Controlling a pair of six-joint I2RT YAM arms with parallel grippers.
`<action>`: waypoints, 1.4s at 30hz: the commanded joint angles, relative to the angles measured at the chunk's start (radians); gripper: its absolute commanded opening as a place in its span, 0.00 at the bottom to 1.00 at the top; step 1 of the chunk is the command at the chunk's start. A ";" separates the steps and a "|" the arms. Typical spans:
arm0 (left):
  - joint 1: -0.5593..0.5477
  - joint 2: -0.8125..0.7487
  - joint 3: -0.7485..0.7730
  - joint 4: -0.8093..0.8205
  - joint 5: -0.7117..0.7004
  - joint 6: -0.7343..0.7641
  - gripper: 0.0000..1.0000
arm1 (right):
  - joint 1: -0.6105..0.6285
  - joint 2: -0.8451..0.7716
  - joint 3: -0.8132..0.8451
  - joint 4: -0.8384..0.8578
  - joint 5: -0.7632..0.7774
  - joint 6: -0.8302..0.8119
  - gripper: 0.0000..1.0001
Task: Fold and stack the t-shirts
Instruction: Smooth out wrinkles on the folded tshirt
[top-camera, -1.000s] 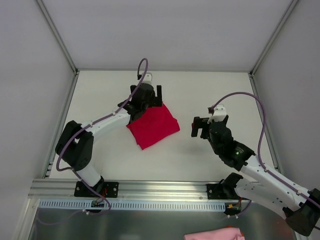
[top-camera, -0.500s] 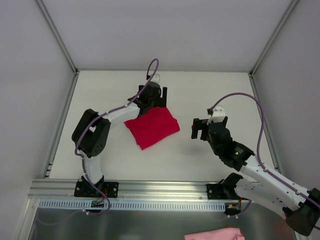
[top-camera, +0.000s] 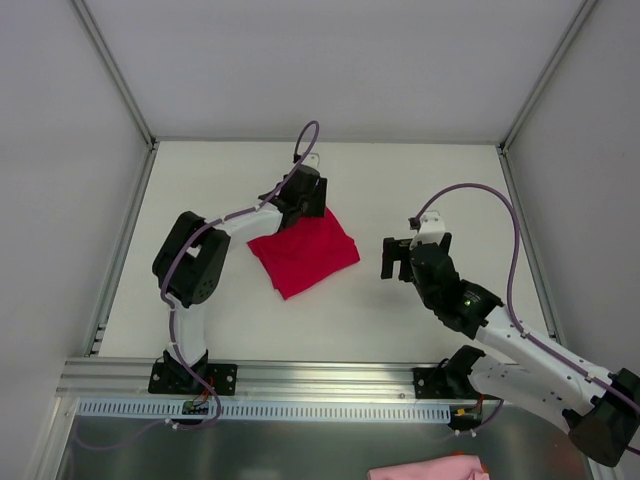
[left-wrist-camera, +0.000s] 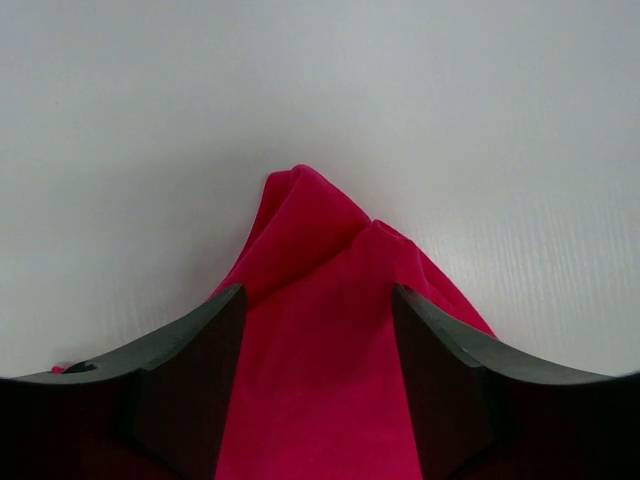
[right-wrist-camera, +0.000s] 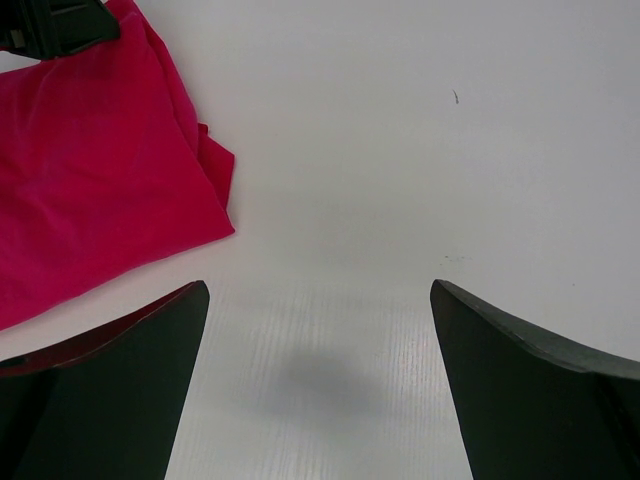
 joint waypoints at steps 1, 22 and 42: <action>0.011 0.011 0.051 0.005 0.018 0.023 0.59 | -0.001 -0.011 0.016 0.021 0.033 0.007 1.00; 0.020 0.078 0.092 -0.038 0.044 0.034 0.51 | -0.001 -0.039 0.015 0.005 0.059 0.007 1.00; 0.029 0.132 0.247 -0.113 0.046 0.053 0.00 | 0.011 -0.016 0.007 0.038 0.007 -0.034 1.00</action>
